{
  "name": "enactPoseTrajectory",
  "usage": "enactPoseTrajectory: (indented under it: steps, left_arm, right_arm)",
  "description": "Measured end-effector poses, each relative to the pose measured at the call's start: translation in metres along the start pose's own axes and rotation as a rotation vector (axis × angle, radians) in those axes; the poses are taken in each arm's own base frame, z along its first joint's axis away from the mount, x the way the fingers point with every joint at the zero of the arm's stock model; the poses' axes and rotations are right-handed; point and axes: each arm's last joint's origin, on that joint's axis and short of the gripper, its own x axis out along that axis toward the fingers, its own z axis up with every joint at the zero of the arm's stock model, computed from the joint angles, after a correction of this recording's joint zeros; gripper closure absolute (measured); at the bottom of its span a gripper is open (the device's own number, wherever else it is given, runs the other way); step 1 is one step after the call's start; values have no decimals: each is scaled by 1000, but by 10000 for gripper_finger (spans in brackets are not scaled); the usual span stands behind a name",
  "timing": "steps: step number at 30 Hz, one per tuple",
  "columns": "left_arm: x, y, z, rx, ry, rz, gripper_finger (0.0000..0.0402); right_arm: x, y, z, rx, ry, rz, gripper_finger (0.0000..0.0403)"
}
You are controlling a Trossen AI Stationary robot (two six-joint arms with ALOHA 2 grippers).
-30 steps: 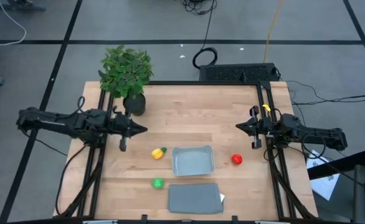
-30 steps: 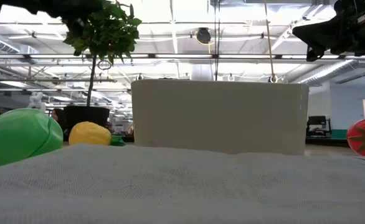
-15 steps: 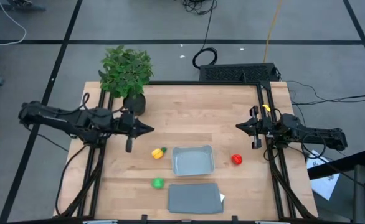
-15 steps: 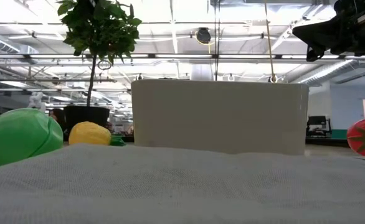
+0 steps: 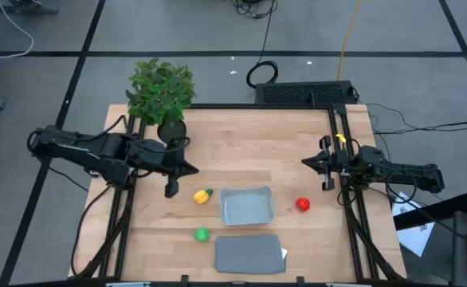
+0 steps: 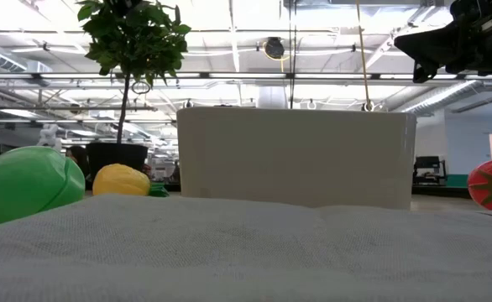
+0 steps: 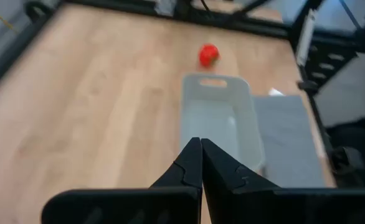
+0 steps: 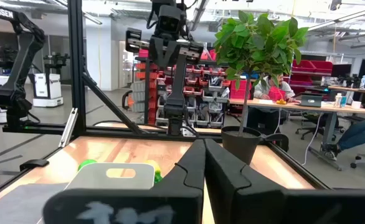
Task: Pick and placing Produce into tupperware
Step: Put the yellow pineapple into the gray bin
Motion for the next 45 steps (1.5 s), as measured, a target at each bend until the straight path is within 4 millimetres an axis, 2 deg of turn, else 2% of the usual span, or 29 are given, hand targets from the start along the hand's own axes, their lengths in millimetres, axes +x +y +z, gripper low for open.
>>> enactPoseTrajectory:
  steps: [9,19,24,28,32,37,45]
  left_arm:
    - [22,-7,14,-74,210,41,401]
    - [61,-3,6,-259,383,153,401]
    - [81,-3,1,-291,461,132,401]
    - [88,-4,-4,-282,517,105,401]
    - [87,-3,-7,-281,552,121,395]
    - [85,-3,-8,-265,566,131,346]
    - [85,-3,-9,-255,579,120,198]
  right_arm:
    - [0,0,0,38,0,0,403]
    - [0,0,0,31,0,-5,403]
    - [0,0,0,30,0,-5,403]
    - [0,0,0,30,0,-5,403]
    - [0,0,0,30,1,-5,403]
    - [0,0,0,30,0,-5,403]
    - [0,0,0,31,0,-5,403]
